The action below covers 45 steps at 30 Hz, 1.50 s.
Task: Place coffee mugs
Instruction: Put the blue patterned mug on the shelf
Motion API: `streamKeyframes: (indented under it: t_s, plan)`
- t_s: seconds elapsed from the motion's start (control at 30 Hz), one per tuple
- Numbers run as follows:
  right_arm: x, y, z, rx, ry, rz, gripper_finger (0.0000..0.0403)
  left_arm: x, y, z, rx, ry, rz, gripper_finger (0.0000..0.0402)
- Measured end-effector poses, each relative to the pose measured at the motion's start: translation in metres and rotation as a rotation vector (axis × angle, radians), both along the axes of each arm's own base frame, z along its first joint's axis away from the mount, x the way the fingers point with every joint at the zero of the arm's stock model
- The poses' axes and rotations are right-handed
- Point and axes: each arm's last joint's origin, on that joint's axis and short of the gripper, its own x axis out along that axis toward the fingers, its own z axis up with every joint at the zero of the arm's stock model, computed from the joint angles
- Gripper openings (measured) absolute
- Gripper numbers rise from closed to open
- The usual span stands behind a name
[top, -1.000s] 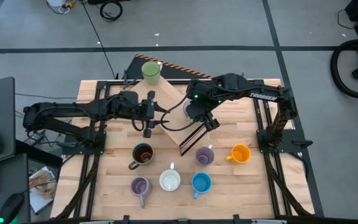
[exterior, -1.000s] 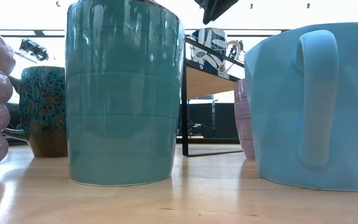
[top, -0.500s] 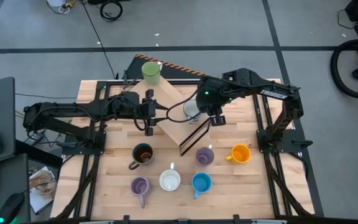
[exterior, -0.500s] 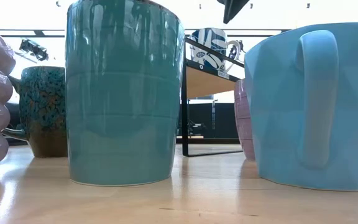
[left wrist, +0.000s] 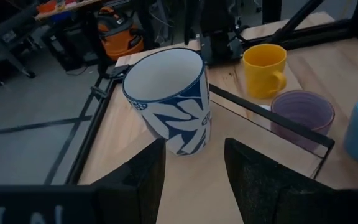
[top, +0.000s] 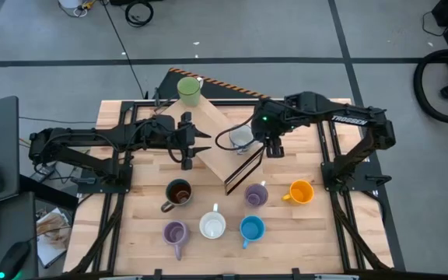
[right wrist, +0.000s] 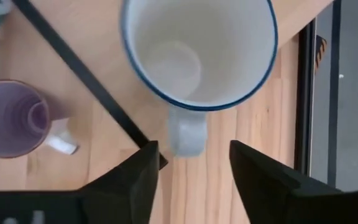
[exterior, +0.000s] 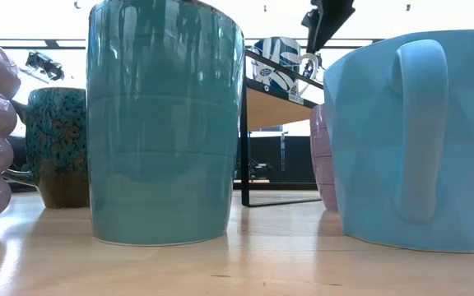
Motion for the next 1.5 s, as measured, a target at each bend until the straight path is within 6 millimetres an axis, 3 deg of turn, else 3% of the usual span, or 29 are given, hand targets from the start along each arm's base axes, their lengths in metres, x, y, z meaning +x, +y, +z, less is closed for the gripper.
streamKeyframes:
  t_s: [0.2, 0.4, 0.67, 0.87, 1.2, 1.5]
  plan:
    - [0.004, -0.013, -0.021, -0.003, -0.053, -0.017, 0.0248, 0.001, -0.007, 0.000, -0.022, -0.004, -0.009, 0.0172]
    - [0.013, -0.027, -0.040, -0.007, -0.121, -0.029, 0.0262, 0.000, -0.011, -0.001, 0.023, 0.006, 0.076, 0.0172]
    - [0.021, -0.045, -0.048, -0.016, -0.245, -0.059, 0.0252, -0.003, -0.011, -0.009, 0.033, 0.101, 0.102, 0.0172]
    - [0.025, -0.054, -0.044, -0.022, -0.333, -0.055, 0.0244, -0.009, -0.012, -0.007, 0.023, 0.113, 0.132, 0.0172]
    - [0.038, -0.065, -0.055, 0.012, -0.357, -0.032, 0.0234, -0.027, -0.013, 0.020, -0.001, 0.042, 0.143, 0.0172]
    - [0.044, -0.067, -0.055, -0.015, -0.401, 0.013, 0.0218, -0.032, -0.014, 0.026, -0.002, 0.084, 0.143, 0.0172]
